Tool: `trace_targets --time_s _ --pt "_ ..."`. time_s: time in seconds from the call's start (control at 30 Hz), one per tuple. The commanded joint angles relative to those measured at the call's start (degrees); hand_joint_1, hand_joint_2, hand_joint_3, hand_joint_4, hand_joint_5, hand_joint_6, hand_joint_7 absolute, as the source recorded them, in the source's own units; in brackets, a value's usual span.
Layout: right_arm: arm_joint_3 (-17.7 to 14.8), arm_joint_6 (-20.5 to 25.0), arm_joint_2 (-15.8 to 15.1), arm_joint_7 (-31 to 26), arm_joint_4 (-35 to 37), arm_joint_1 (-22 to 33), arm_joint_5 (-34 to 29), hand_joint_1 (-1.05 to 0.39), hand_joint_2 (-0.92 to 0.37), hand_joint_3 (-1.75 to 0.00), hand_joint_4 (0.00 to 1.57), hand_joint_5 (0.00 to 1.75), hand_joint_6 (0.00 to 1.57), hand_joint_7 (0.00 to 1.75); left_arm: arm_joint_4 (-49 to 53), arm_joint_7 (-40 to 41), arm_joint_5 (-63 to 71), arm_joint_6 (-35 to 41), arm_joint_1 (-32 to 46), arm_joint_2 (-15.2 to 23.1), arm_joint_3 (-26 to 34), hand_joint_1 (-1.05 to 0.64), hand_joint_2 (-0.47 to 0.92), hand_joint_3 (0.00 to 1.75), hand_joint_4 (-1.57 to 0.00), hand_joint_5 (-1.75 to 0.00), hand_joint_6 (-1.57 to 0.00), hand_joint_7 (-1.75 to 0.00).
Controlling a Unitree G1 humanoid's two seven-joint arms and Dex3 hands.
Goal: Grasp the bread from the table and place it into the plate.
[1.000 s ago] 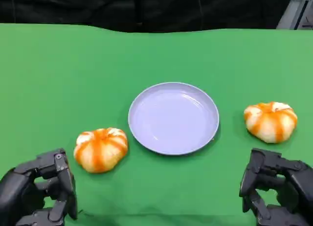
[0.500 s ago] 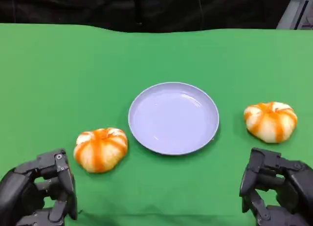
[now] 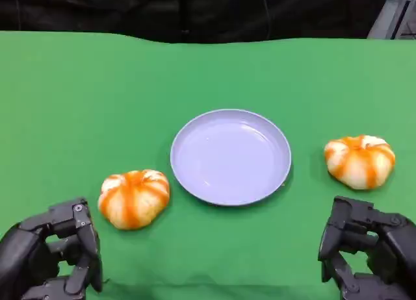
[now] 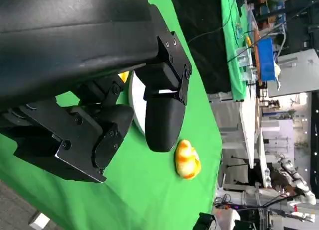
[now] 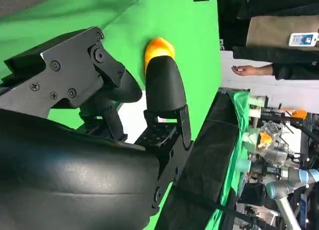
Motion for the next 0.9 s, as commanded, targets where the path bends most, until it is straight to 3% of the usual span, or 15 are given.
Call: trace_targets --time_s 0.03,0.13,0.23,0.27,0.3,0.33,0.4,0.47,0.53,0.6,0.9 --pt "-0.3 -0.29 -0.15 -0.09 -0.11 -0.07 0.66 0.01 -0.56 -1.22 0.81 1.75 0.7 1.62 0.05 0.05 0.44 -0.77 -0.15 0.91 0.4 0.11 0.53 1.35 -0.84 -1.75 -0.74 -1.62" --pt "-0.3 -0.31 -0.21 -0.06 -0.21 -0.05 0.62 0.01 -0.56 -1.22 0.81 1.75 0.7 1.62 -0.18 0.8 1.37 -1.38 0.05 0.71 0.48 0.11 0.53 1.35 -0.84 -1.75 -0.74 -1.62" --pt "-0.29 -0.34 -0.3 -0.01 -0.35 -0.02 0.55 0.0 -0.56 -1.22 0.81 1.75 0.71 1.61 -0.47 1.98 2.92 -2.42 0.35 0.37 0.58 0.1 0.55 1.24 -0.82 -1.66 -0.78 -1.44" --pt "-0.32 -0.47 -0.38 -0.03 0.27 -0.51 0.24 0.0 -0.56 -1.22 0.81 1.75 0.71 1.61 -1.67 9.46 19.94 -6.72 -2.12 3.19 -0.84 0.1 0.55 1.23 -0.82 -1.66 -0.78 -1.42" --pt "-0.34 -0.57 -0.45 -0.04 0.74 -0.87 0.01 0.02 -0.56 -1.21 0.81 1.75 0.71 1.6 -2.54 15.16 32.86 -9.99 -3.97 5.25 -1.9 -0.5 0.75 0.79 -0.35 -0.9 -0.52 -0.71" --pt "-0.35 -0.64 -0.49 -0.06 1.06 -1.12 -0.14 0.03 -0.56 -1.2 0.8 1.75 0.71 1.59 -3.07 19.18 41.78 -12.21 -5.21 6.54 -2.64 -0.71 0.83 0.6 -0.2 -0.59 -0.47 -0.41" --pt "-0.34 -0.69 -0.53 -0.08 1.23 -1.25 -0.22 0.03 -0.56 -1.2 0.8 1.75 0.72 1.59 -3.16 22.05 47.28 -13.45 -5.85 7.03 -3.21 -0.89 0.9 0.44 -0.07 -0.34 -0.42 -0.15" --pt "-0.31 -0.71 -0.57 -0.13 1.24 -1.25 -0.2 0.03 -0.56 -1.19 0.8 1.75 0.72 1.58 -2.9 23.3 48.63 -13.59 -5.87 6.89 -3.52 -0.93 0.92 0.41 -0.05 -0.29 -0.41 -0.1" --pt "0.0 -0.44 -0.59 -0.43 0.57 -0.91 -0.7 0.04 -0.58 -1.16 0.79 1.75 0.72 1.57 -5.48 17.88 68.08 -3.11 -12.46 8.59 -11.15 -0.95 0.92 0.3 -0.11 -0.24 -0.42 -0.05" --pt "0.17 -0.79 -0.63 -0.6 0.54 -0.88 -1.14 0.03 -0.59 -1.14 0.79 1.75 0.72 1.57 -6.11 15.06 77.99 1.99 -15.96 8.79 -14.99 -0.95 0.92 0.27 -0.16 -0.19 -0.42 -0.03" --pt "0.23 -0.24 -0.49 -0.7 0.19 -0.74 -1.0 0.05 -0.61 -1.13 0.8 1.75 0.72 1.57 -5.08 13.2 84.11 7.59 -18.23 7.51 -19.33 -0.94 0.92 0.27 -0.18 -0.13 -0.41 -0.01"
